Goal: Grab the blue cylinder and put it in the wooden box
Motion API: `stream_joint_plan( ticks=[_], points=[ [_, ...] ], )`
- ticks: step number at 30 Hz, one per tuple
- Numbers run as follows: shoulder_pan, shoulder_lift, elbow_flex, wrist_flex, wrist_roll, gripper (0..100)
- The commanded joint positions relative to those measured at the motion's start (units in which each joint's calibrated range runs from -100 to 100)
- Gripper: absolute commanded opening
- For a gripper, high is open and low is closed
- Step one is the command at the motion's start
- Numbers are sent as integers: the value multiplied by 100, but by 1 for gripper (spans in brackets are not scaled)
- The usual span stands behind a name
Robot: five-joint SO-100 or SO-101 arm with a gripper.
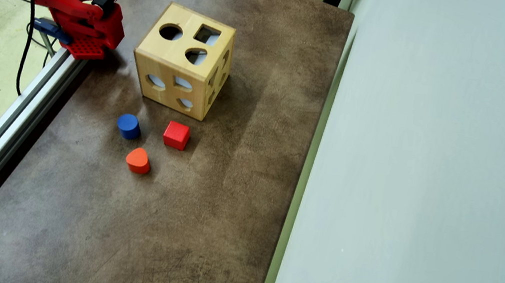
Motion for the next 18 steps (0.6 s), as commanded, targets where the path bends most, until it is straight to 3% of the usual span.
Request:
stream_joint_plan(
  ticks=[1, 18],
  points=[
    [8, 18, -14, 25, -15, 2],
    [16, 18, -14, 25, -24, 2]
  ],
)
